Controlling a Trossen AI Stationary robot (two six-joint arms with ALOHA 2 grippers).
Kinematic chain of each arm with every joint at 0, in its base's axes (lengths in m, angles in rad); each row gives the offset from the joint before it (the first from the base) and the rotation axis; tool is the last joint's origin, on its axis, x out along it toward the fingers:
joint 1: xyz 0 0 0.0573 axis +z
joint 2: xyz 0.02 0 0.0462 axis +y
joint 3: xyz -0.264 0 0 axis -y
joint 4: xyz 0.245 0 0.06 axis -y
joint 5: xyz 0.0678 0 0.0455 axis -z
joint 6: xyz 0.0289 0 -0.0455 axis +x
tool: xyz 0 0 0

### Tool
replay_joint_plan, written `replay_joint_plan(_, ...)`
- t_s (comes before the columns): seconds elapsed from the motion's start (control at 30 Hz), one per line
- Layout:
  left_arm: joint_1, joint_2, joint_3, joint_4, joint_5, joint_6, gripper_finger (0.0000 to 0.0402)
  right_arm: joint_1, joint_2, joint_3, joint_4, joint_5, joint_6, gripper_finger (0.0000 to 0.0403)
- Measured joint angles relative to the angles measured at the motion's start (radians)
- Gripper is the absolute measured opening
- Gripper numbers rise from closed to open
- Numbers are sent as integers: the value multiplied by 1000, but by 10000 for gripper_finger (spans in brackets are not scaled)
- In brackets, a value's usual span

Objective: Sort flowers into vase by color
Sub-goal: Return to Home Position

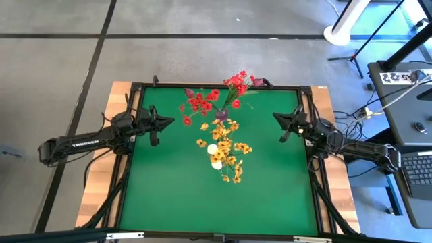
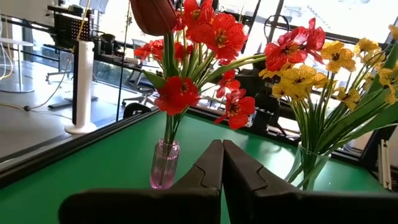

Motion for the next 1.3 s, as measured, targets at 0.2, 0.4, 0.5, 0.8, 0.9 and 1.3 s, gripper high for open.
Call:
replay_joint_plan(0.2,0,0,0,-1,0,0,0,0,0,0,-56,-1,0,10)
replay_joint_plan(0.4,0,0,0,-1,-1,0,0,0,1,-1,-123,-3,0,10)
replay_joint_plan(0.5,0,0,0,-1,-1,0,0,0,0,-1,-146,-3,0,10)
replay_joint_plan(0.8,0,0,0,-1,-1,0,0,0,1,-1,-201,-3,0,10)
replay_joint_plan(0.9,0,0,0,-1,-1,0,0,0,1,-1,-215,-3,0,10)
replay_joint_plan(1.3,0,0,0,-1,-1,0,0,0,1,-1,-216,-2,0,10)
